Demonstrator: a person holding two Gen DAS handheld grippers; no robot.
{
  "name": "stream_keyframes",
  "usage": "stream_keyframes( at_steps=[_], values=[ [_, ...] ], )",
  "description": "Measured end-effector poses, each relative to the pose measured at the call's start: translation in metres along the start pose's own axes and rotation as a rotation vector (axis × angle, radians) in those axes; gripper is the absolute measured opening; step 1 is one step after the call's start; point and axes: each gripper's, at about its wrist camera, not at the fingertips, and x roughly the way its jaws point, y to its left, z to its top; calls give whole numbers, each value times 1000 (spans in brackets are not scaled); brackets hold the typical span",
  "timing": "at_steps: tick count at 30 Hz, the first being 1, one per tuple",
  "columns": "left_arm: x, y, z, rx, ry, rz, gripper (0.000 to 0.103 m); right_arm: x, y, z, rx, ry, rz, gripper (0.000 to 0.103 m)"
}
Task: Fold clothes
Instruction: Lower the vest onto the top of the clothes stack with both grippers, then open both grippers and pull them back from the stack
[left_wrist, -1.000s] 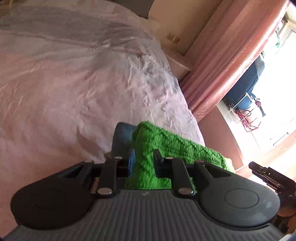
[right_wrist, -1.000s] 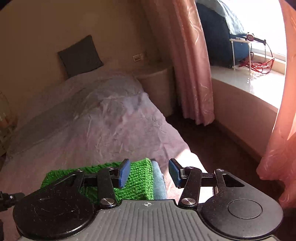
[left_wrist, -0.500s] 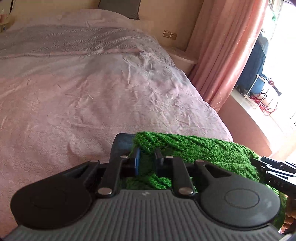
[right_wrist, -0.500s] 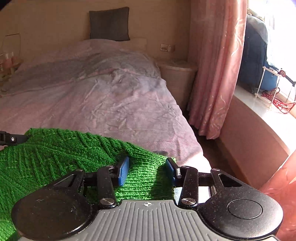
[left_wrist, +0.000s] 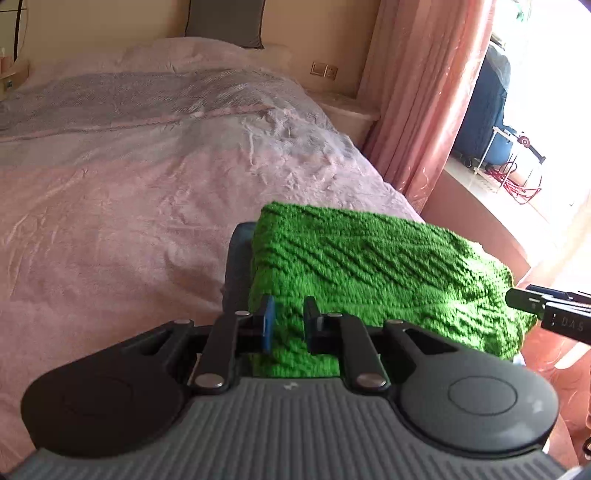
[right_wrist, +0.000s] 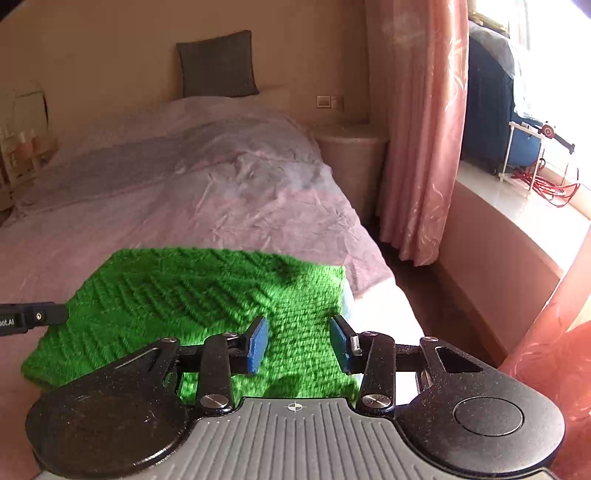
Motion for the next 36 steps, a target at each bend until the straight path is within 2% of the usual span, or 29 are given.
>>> stream_keyframes(
  at_steps=[3,5,8,11,16,18,19,22,25,30,33,36],
  values=[
    [1,-3,-20,23,51,47,14,11,4,-26,-36,96,-19,42],
    [5,-6,-27,72,71,61,15,20,0,-34,-33,127,-19,42],
    [7,-11,-26,122,82,84,16,23,3,-29,-69,152,-20,42],
    [5,-12,-13,84,134,102,17,19,4,-17,-48,195,-34,43],
    [-40,-21,2,42,170,106,17,-32,6,-5,66,212,-38,44],
    [-61,-25,3,30,186,110,20,-57,7,-5,124,224,-20,68],
    [-72,-27,3,22,193,109,21,-69,8,-5,146,222,-9,83],
    [-105,-32,0,-9,213,108,27,-100,13,-7,174,217,16,83],
    [-138,-35,-6,-48,216,90,28,-124,20,-10,134,237,-12,83],
    [-183,-46,-9,-16,226,117,31,-171,31,-7,160,207,-7,83],
    [-208,-49,-8,5,221,130,33,-198,42,-3,168,179,7,93],
    [-233,-53,-5,32,199,148,37,-223,55,3,159,148,21,95]
  ],
)
